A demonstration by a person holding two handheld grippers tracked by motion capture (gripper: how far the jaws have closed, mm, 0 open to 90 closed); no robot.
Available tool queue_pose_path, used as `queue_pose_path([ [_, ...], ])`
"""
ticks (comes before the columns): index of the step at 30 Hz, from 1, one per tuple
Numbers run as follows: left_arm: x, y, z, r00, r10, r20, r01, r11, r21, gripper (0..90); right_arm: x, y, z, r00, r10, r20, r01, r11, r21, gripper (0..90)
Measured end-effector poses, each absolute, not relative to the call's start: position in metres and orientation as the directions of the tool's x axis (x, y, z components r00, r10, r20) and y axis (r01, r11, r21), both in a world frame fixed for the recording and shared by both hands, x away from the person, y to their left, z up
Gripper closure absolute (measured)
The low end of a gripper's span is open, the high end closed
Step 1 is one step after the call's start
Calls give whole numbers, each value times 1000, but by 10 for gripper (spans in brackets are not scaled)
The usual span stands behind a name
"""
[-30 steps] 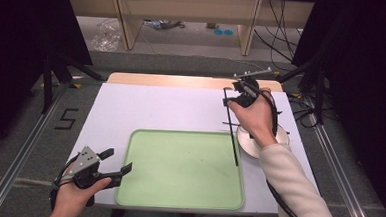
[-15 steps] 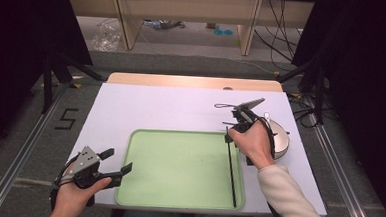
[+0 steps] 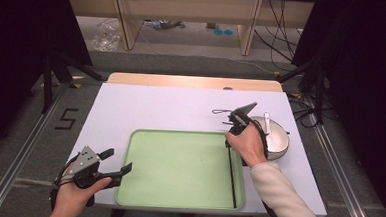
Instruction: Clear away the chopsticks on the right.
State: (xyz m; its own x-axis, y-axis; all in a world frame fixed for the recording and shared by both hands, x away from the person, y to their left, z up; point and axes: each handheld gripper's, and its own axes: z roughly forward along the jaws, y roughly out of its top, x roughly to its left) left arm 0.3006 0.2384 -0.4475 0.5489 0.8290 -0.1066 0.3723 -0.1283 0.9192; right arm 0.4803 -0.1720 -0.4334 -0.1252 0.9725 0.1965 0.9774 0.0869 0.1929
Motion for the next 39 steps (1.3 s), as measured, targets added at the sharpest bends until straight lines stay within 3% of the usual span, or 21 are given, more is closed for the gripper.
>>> queue_pose_path([
  [5,301,239,-448,551,828,-104,371,-131,919,174,481,-169,-441,-105,981,164,986,81,146,826],
  [8,301,239,-447,548,830,-103,373,-132,918,175,481,-172,-442,-177,974,143,972,149,184,796],
  [10,301,239,-448,546,831,-103,374,-132,918,175,480,-169,-436,-176,973,151,963,139,229,760],
  [14,301,238,-447,546,831,-102,373,-133,918,175,477,-169,-413,-302,946,120,905,244,348,645],
  [18,301,239,-448,548,830,-103,373,-133,918,174,483,-174,-399,-436,896,86,835,367,411,637],
  [23,301,239,-448,547,831,-105,375,-130,918,175,492,-176,-398,-633,768,-92,639,586,499,595],
  [26,301,239,-448,550,828,-107,371,-128,920,175,495,-174,-401,-688,680,-252,527,707,472,578],
  [31,301,239,-448,549,829,-106,372,-129,919,175,499,-172,-404,-722,612,-323,447,769,456,565],
  [34,301,239,-448,547,831,-104,375,-132,918,175,505,-167,-405,-777,440,-451,303,889,344,596],
  [36,301,239,-448,546,832,-102,375,-133,918,174,505,-160,-406,-816,315,-484,204,941,268,603],
  [37,301,239,-448,546,832,-102,375,-133,918,175,505,-160,-406,-816,315,-484,204,941,268,603],
  [38,301,239,-448,547,830,-103,374,-133,918,174,510,-156,-407,-819,224,-528,142,971,192,631],
  [39,301,239,-448,547,830,-103,374,-133,918,175,510,-156,-407,-819,224,-528,142,971,192,631],
])
